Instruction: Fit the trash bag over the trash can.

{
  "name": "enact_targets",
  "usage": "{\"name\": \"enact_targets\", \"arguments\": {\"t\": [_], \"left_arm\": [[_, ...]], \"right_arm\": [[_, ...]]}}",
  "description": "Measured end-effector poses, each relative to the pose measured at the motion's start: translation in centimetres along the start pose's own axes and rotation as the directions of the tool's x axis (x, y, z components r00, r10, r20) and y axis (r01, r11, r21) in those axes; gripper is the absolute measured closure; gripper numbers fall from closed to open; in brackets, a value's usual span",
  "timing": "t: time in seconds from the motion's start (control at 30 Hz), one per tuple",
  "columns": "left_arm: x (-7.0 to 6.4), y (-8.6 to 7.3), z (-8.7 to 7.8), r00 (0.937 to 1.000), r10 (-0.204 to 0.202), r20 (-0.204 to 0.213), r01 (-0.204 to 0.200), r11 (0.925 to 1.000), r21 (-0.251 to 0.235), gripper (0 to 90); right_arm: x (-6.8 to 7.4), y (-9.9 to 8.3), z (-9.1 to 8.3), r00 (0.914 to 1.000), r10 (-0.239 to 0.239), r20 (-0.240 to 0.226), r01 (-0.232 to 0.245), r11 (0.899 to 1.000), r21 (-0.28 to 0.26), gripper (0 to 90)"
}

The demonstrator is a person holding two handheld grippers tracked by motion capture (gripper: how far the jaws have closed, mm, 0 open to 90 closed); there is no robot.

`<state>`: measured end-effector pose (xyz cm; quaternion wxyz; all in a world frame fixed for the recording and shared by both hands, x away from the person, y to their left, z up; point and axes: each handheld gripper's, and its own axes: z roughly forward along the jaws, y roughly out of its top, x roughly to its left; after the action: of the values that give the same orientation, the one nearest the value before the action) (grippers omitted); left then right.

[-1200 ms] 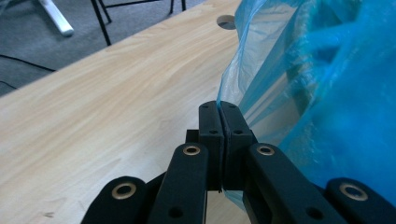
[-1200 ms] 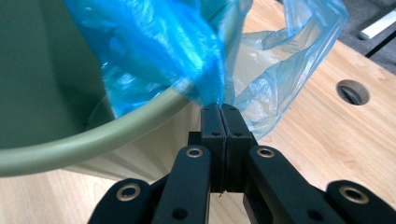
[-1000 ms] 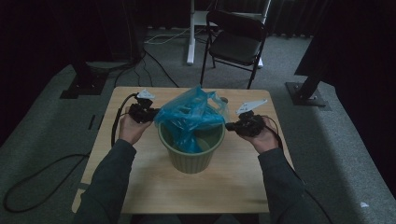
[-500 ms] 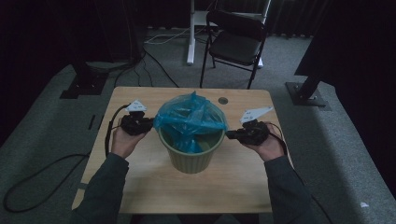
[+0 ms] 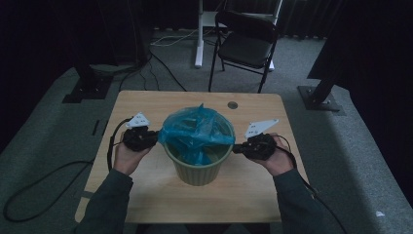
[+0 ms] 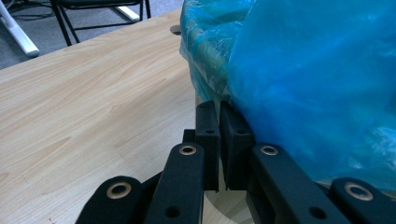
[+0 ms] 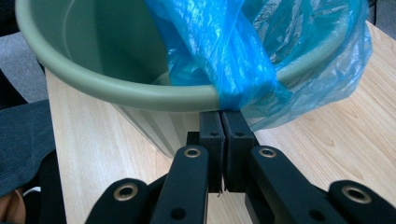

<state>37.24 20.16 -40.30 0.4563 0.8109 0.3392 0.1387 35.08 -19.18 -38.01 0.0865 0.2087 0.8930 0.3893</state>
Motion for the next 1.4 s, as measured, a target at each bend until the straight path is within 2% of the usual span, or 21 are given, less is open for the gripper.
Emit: {"name": "enact_targets", "arguments": {"t": [0.37,0.53,0.63,0.67,0.8,1.1,1.23,1.4], "left_arm": [[0.1,-0.6,1.5,0.9996,-0.019,-0.02,0.02,0.9996,0.021,87.0],[0.3,-0.2,2.0,0.9994,-0.022,-0.026,0.022,0.9995,0.024,86.4],[0.5,0.0,2.1,0.9994,-0.023,-0.024,0.024,0.9995,0.022,82.8],[0.7,-0.1,1.8,0.9993,-0.034,-0.018,0.034,0.9993,0.013,78.3],[1.0,-0.2,1.1,0.9989,-0.043,-0.018,0.043,0.9991,0.0,70.4],[1.4,-0.8,-0.9,0.9983,-0.054,-0.023,0.053,0.9982,-0.029,62.5],[1.6,-0.8,-1.4,0.9975,-0.07,0.003,0.071,0.9962,-0.051,60.1],[1.8,-0.7,-1.9,0.9971,-0.076,0.005,0.076,0.995,-0.065,58.6]], "right_arm": [[-0.7,-0.4,0.8,0.9987,0.047,0.017,-0.047,0.999,-0.019,89.0],[-1.5,-0.4,1.0,0.9951,0.079,0.06,-0.078,0.997,-0.023,89.0],[-1.9,-0.4,1.0,0.9925,0.101,0.07,-0.099,0.995,-0.03,87.0],[-2.2,-0.5,0.8,0.9896,0.113,0.089,-0.11,0.993,-0.041,77.9],[-2.2,-0.9,-0.1,0.9884,0.12,0.093,-0.114,0.991,-0.065,72.1],[-1.8,-0.7,-1.8,0.9881,0.113,0.104,-0.102,0.989,-0.106,66.8],[-1.7,-0.2,-2.1,0.9893,0.103,0.103,-0.091,0.989,-0.117,64.6],[-1.9,0.0,-2.4,0.9879,0.106,0.113,-0.092,0.988,-0.124,61.9]]}}
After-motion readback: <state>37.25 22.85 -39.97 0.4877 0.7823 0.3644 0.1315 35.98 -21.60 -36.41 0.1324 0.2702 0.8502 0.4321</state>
